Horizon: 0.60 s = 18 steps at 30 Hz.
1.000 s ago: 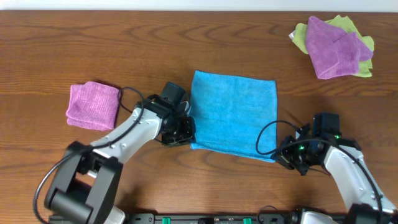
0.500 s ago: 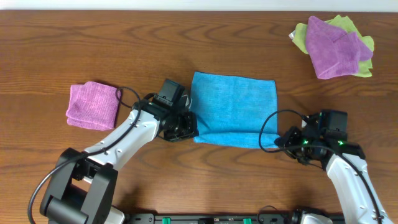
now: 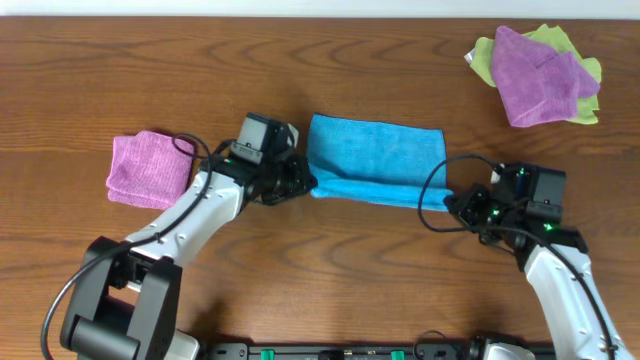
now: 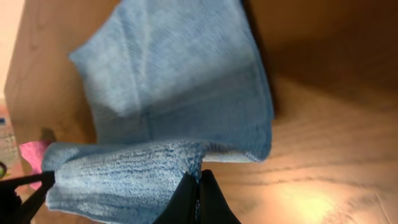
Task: Fold the cloth
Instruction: 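Lift the near edge with both grippers and fold it toward the far edge, then lower the folded edge with both grippers and release the cloth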
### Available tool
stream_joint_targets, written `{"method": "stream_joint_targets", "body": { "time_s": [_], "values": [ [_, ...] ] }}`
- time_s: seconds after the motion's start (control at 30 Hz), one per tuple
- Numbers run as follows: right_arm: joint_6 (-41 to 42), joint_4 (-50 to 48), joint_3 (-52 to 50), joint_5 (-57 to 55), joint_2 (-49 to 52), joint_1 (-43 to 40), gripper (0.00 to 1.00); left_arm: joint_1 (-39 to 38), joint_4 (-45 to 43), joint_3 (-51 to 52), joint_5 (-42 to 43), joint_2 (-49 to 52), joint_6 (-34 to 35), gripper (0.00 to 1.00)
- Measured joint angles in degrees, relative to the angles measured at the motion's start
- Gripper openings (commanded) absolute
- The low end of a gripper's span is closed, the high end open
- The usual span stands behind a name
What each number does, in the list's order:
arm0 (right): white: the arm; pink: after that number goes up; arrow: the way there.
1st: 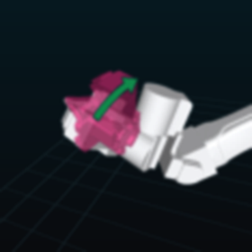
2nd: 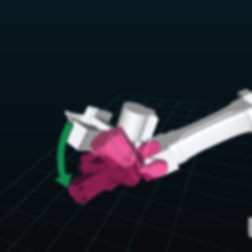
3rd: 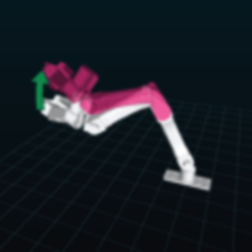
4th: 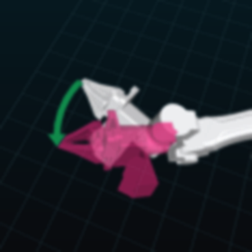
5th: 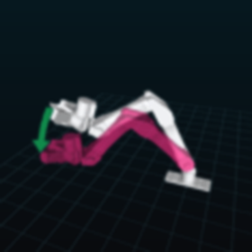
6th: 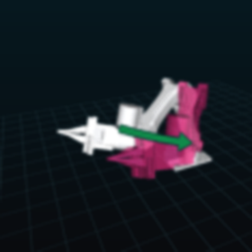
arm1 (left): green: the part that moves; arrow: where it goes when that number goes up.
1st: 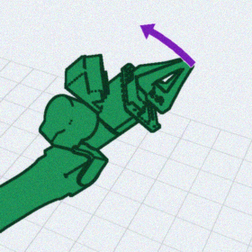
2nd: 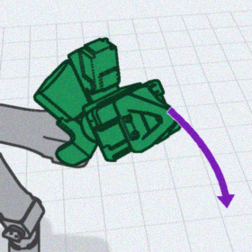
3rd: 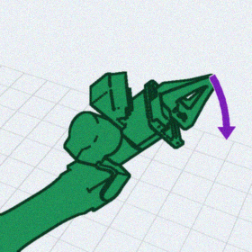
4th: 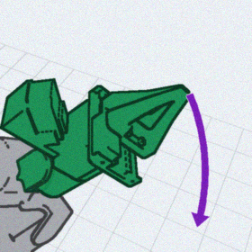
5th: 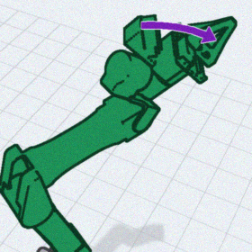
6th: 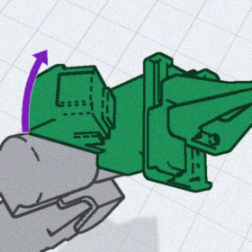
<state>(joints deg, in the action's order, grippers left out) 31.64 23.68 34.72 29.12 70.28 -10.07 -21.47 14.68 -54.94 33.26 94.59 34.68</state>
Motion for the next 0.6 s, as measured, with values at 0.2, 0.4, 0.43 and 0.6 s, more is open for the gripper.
{"method": "stream_joint_targets", "body": {
  "time_s": [0.2, 0.4, 0.43, 0.6],
  "values": [
    [1.2, -5.8, 0.1, 0.5, 3.2, 0.2, 0.01, 1.1, -5.3, 0.0, 0.2, 0.4, 0.1, 0.06],
    [2.4, -10.5, 0.4, 0.4, 7.5, 0.2, 0.01, 1.1, -7.8, -2.1, -1.1, 4.2, 0.1, 0.05],
    [2.5, -11.5, 0.7, 0.4, 8.2, 0.3, 0.01, 1.1, -7.7, -3.2, -1.4, 5.1, 0.1, 0.06],
    [3.4, -14.7, 3.5, -1.3, 10.9, 1.0, 0.01, 1.1, -8.2, -9.2, -2.8, 9.8, 0.0, 0.06]
  ]
}}
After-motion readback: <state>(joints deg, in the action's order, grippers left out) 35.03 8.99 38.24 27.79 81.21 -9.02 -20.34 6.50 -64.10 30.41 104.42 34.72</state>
